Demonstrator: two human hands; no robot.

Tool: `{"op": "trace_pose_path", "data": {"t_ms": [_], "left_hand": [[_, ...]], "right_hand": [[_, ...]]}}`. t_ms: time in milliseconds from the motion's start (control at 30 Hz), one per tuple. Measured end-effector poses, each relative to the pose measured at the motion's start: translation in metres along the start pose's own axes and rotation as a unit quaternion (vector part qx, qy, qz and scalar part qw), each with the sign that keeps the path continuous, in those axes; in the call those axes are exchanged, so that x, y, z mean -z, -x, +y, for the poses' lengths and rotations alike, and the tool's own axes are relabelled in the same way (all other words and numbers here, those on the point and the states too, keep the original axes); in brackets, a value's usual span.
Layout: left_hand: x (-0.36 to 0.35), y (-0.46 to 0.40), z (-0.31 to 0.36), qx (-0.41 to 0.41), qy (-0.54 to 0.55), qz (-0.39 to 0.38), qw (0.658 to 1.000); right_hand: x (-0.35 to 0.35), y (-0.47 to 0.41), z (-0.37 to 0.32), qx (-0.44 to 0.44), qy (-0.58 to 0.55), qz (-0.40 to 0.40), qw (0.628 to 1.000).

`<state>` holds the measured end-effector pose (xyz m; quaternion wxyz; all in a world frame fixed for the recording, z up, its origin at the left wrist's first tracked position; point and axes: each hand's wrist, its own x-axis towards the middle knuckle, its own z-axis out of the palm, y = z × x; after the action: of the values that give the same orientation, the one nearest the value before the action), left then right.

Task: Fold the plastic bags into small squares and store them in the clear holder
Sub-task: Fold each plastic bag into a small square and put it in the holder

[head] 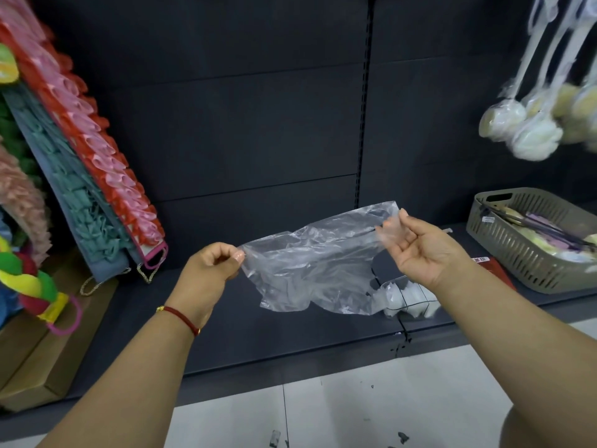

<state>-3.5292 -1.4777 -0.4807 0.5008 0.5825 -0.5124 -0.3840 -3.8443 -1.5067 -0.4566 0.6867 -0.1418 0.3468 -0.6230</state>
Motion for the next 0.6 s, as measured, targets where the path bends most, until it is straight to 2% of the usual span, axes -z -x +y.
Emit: {"op": "trace_pose_path", "data": {"t_ms": [167, 300, 367, 467, 600], "left_hand": [[-0.003, -0.001, -0.002, 0.003, 0.049, 0.055, 0.997], [-0.006, 0.0, -0.004, -0.06, -0.05, 0.156, 0.985], [-0.009, 0.002, -0.003, -0.092, -0.065, 0.167, 0.98], [-0.015, 0.006, 0.002, -0.107, -0.054, 0.16, 0.98], [-0.016, 0.005, 0.005, -0.115, -0.053, 0.178, 0.976]], "right_hand": [[0.006, -0.009, 0.005, 0.081, 0.117, 0.046, 0.989], [0.004, -0.011, 0.007, 0.132, 0.088, 0.054, 0.986], [-0.001, -0.009, 0.008, 0.141, 0.114, 0.042, 0.983], [-0.007, -0.004, 0.014, 0.057, 0.146, -0.002, 0.988], [-0.004, 0.0, 0.018, -0.062, 0.241, -0.043, 0.968]]}}
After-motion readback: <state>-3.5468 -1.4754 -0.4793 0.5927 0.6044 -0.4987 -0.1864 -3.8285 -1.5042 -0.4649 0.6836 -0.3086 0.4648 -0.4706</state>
